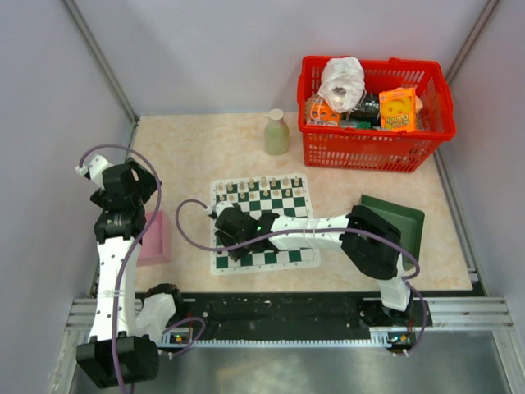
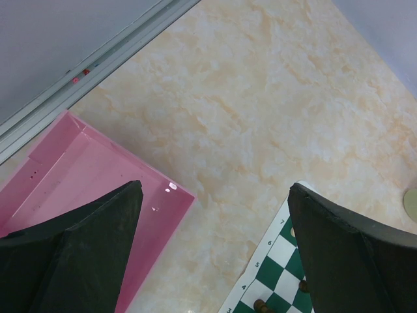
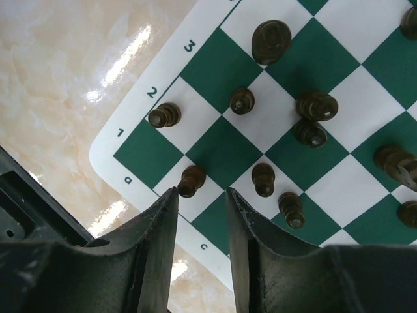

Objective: Set up the chess pieces on the board

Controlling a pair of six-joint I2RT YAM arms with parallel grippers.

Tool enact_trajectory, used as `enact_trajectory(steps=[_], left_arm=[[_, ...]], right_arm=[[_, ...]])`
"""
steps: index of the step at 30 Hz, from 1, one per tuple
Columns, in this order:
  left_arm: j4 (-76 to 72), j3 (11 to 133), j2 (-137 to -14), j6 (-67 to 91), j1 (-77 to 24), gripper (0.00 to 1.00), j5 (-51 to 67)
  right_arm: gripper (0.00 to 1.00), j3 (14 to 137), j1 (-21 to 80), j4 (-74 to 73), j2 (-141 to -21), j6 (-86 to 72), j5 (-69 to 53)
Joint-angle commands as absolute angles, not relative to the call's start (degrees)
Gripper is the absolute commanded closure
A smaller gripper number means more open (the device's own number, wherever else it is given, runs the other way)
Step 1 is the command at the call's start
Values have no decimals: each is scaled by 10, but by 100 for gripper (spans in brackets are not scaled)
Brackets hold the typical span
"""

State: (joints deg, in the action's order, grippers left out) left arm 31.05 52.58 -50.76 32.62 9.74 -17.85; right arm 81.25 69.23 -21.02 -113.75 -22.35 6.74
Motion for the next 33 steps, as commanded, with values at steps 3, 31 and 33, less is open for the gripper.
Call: enact_trajectory(steps=[3,31,33], left_arm=[[287,522,-503,321,102,1,-178],[286,513,-497,320,104,1,-178],[285,513,-497,322,105,1,-178]], right_arm=[[65,819,700,-199,-1123,-231,61],[79,851,700,-192,-1159,-229,40],[85,852,700,-192,-1158,-229,47]])
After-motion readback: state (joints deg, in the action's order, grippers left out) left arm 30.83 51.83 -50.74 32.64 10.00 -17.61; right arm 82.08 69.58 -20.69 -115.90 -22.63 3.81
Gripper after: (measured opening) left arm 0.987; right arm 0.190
